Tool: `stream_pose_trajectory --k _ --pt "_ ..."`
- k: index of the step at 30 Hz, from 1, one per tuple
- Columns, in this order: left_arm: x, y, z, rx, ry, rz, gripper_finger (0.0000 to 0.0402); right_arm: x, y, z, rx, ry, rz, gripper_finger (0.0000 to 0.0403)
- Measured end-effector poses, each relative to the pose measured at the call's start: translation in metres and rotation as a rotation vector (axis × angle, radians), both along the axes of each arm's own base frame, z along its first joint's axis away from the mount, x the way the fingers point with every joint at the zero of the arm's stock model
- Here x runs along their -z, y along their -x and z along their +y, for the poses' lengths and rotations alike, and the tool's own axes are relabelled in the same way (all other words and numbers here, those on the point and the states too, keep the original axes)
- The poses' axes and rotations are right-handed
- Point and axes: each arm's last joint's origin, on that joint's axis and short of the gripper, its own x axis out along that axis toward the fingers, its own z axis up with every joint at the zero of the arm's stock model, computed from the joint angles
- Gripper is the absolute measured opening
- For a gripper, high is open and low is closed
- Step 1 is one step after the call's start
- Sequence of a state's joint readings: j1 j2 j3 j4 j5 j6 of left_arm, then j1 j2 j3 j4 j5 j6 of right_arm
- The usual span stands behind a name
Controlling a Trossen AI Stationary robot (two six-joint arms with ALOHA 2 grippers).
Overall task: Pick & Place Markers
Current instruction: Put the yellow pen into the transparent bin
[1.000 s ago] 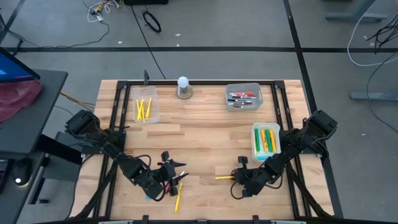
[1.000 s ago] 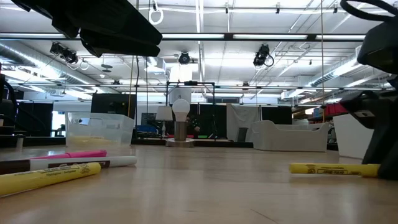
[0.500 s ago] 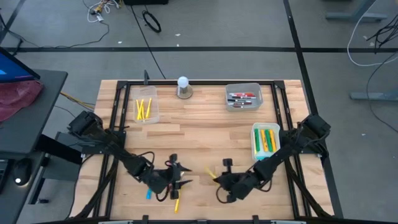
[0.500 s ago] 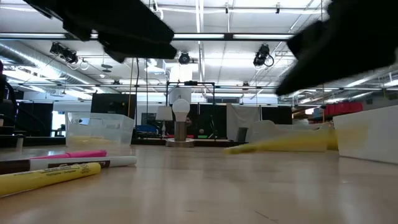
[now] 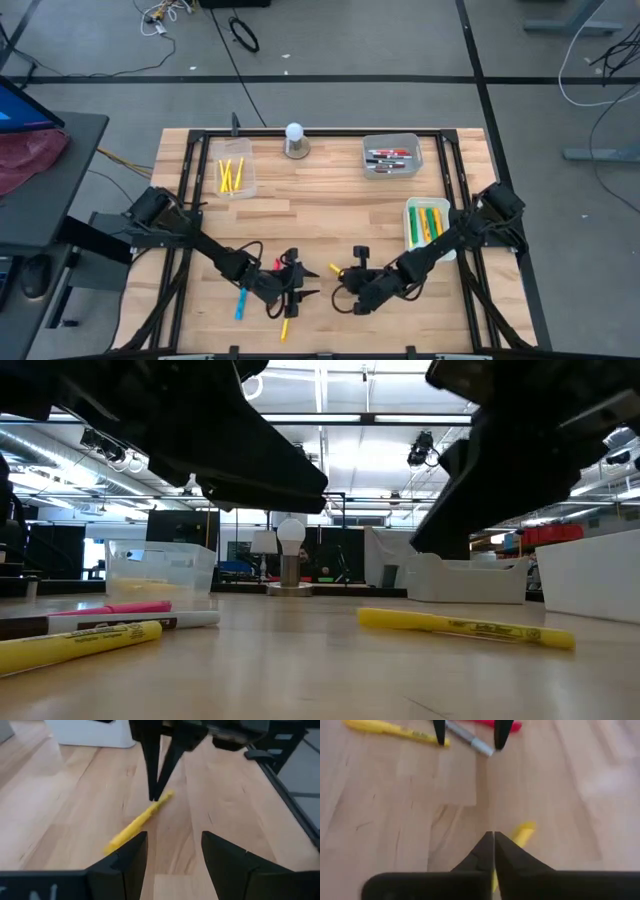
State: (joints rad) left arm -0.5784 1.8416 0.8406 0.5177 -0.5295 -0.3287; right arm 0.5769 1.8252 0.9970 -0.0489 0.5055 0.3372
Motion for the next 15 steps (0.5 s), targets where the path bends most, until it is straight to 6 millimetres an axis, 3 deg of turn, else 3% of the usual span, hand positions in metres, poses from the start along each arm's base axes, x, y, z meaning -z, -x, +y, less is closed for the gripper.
stream_pose_trajectory --k 6,11,15 --pt "0.0 0.0 0.0 0.001 0.023 0.001 0.0193 0.01 0.0 -0.007 0.071 -0.097 0.023 0.0099" --pt "0.0 0.0 0.0 0.0 0.027 0.007 0.0193 0.031 0.01 -0.006 0.186 -0.181 0.039 0.0188" --pt "0.001 0.0 0.0 -0.001 0.023 0.013 0.0193 0.051 0.014 -0.005 0.283 -0.199 0.036 0.0224"
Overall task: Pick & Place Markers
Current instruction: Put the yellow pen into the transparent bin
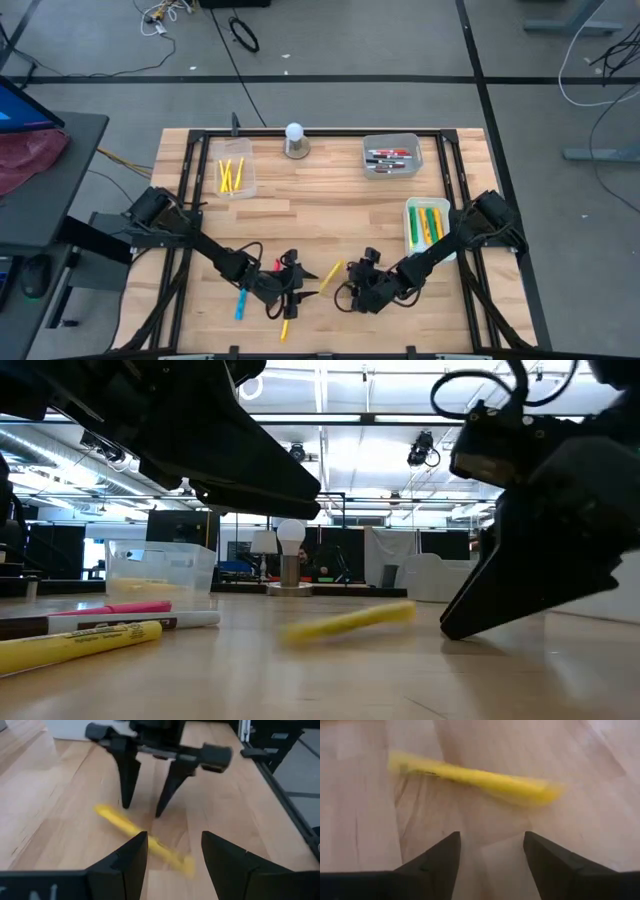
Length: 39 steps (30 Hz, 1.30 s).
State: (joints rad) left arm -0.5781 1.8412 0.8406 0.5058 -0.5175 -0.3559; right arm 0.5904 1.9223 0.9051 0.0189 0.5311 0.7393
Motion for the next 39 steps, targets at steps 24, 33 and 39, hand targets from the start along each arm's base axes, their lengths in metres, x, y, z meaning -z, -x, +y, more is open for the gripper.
stream_pose_trajectory --k 24,33,39 --pt "-0.011 0.008 -0.003 0.022 -0.015 0.011 0.0193 0.01 -0.046 -0.036 -0.403 0.09 -0.089 0.0249" --pt "-0.018 0.02 -0.01 -0.034 -0.086 0.007 0.0193 0.028 -0.05 -0.045 -0.412 0.067 -0.023 0.0084" --pt "-0.016 0.019 -0.009 -0.037 -0.094 0.017 0.0193 0.02 -0.048 -0.042 -0.39 0.073 -0.035 0.0035"
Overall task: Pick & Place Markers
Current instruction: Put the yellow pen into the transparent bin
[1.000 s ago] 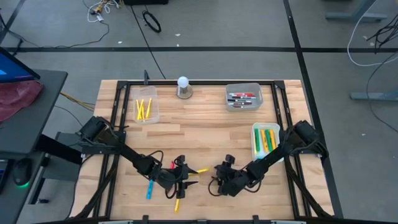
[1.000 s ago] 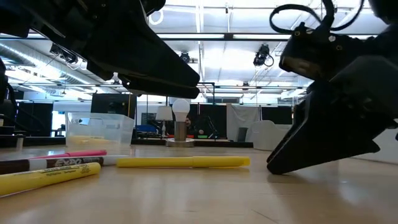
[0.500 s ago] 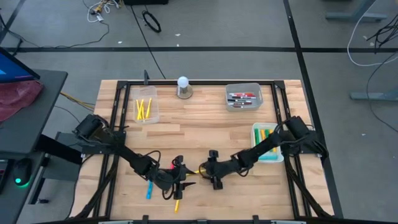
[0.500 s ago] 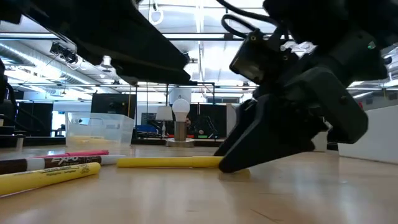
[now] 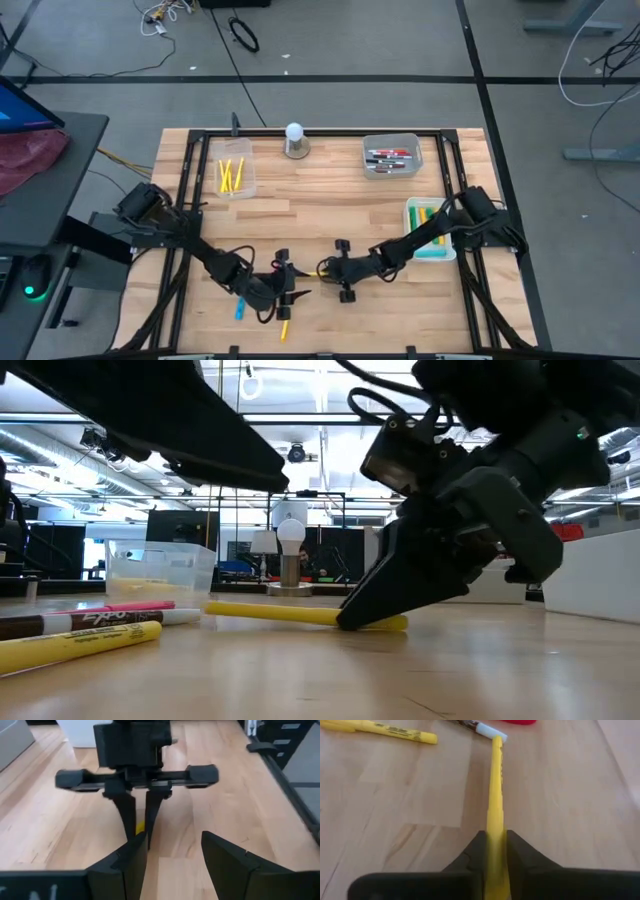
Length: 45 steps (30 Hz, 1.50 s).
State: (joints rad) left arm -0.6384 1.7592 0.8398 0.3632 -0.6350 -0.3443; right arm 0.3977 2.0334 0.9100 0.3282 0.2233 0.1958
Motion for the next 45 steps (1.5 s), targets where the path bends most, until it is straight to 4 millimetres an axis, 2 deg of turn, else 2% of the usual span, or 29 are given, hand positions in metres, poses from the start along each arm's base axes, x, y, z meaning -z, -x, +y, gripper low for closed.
stream_pose_trajectory --k 5,9,12,17,26,31,36,45 --pt "0.003 -0.002 0.007 -0.008 -0.024 0.036 0.0193 -0.022 0.007 0.004 0.046 0.009 -0.023 0.0041" --pt "0.004 -0.005 0.011 0.037 -0.12 0.057 0.0193 -0.042 0.008 0.007 0.044 -0.006 -0.067 0.0041" --pt "0.006 -0.008 0.016 0.045 -0.169 0.066 0.0193 -0.041 0.01 0.007 0.05 -0.007 -0.052 0.0041" --pt "0.011 -0.011 0.027 0.019 -0.149 0.122 0.0193 -0.044 0.008 0.008 0.053 -0.02 -0.075 0.0041" --pt "0.015 -0.01 0.03 0.044 -0.139 0.177 0.0193 -0.05 0.005 0.01 0.057 -0.05 -0.133 0.0042" --pt "0.018 -0.008 0.032 0.0 -0.133 0.213 0.0189 -0.05 0.004 0.01 0.057 -0.053 -0.139 0.0043" --pt "0.018 -0.008 0.033 -0.017 -0.139 0.207 0.0156 -0.051 0.004 0.01 0.057 -0.055 -0.146 0.0043" --pt "0.018 -0.007 0.032 -0.004 -0.136 0.211 0.0045 -0.051 0.004 0.01 0.058 -0.051 -0.147 0.0044"
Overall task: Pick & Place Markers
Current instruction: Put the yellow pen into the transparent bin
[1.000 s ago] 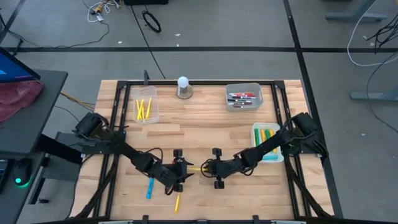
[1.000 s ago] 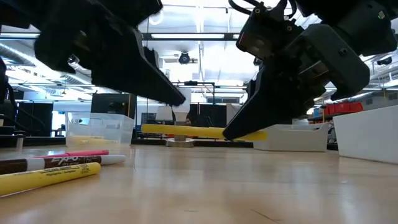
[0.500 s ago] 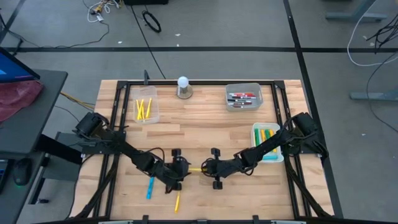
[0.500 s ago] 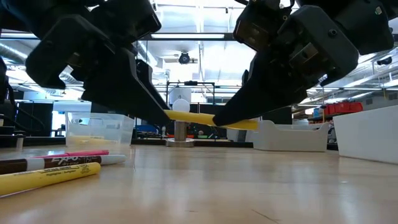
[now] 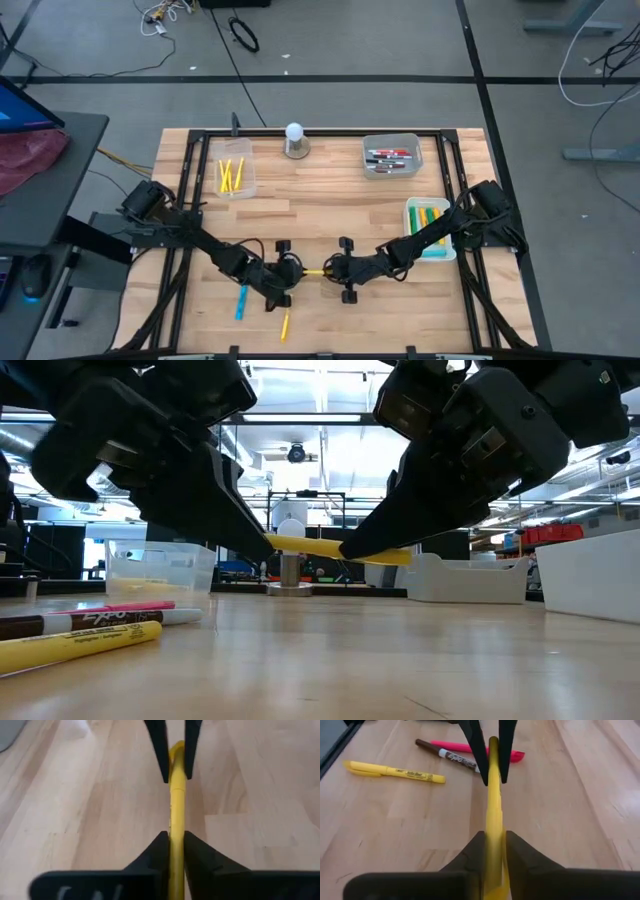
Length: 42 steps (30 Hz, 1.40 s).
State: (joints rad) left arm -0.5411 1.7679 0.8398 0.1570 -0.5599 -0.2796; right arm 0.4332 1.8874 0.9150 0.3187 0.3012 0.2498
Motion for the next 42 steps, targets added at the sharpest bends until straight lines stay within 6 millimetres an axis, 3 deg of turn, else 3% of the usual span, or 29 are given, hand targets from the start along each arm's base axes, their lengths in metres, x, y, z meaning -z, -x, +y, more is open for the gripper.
stream_pose_trajectory --k 6,9,11,16,22,27,33,42 --pt "0.0 0.003 0.002 -0.049 0.043 0.022 0.0035 -0.001 0.001 -0.002 0.021 0.016 0.024 0.0087" --pt "-0.007 0.016 0.01 -0.156 0.05 0.094 0.0035 0.005 0.005 -0.008 0.123 0.011 0.083 0.0115" --pt "-0.01 0.03 0.022 -0.272 0.034 0.169 0.0035 0.01 0.009 -0.01 0.178 0.011 0.128 0.0128" --pt "-0.038 0.073 0.053 -0.629 0.049 0.253 0.0036 0.014 0.015 -0.015 0.297 0.009 0.173 0.0139" --pt "-0.08 0.115 0.097 -0.954 0.127 0.207 0.0036 0.011 0.012 -0.012 0.288 -0.012 0.132 0.0132" --pt "-0.101 0.14 0.138 -1.186 0.171 0.239 0.0037 0.009 0.009 -0.012 0.276 -0.013 0.102 0.0122" --pt "-0.106 0.147 0.184 -1.319 0.258 0.361 0.0038 0.009 0.008 -0.011 0.276 -0.018 0.094 0.0117" --pt "-0.09 0.138 0.246 -1.274 0.412 0.367 0.0039 0.007 0.007 -0.011 0.275 -0.028 0.078 0.0117"
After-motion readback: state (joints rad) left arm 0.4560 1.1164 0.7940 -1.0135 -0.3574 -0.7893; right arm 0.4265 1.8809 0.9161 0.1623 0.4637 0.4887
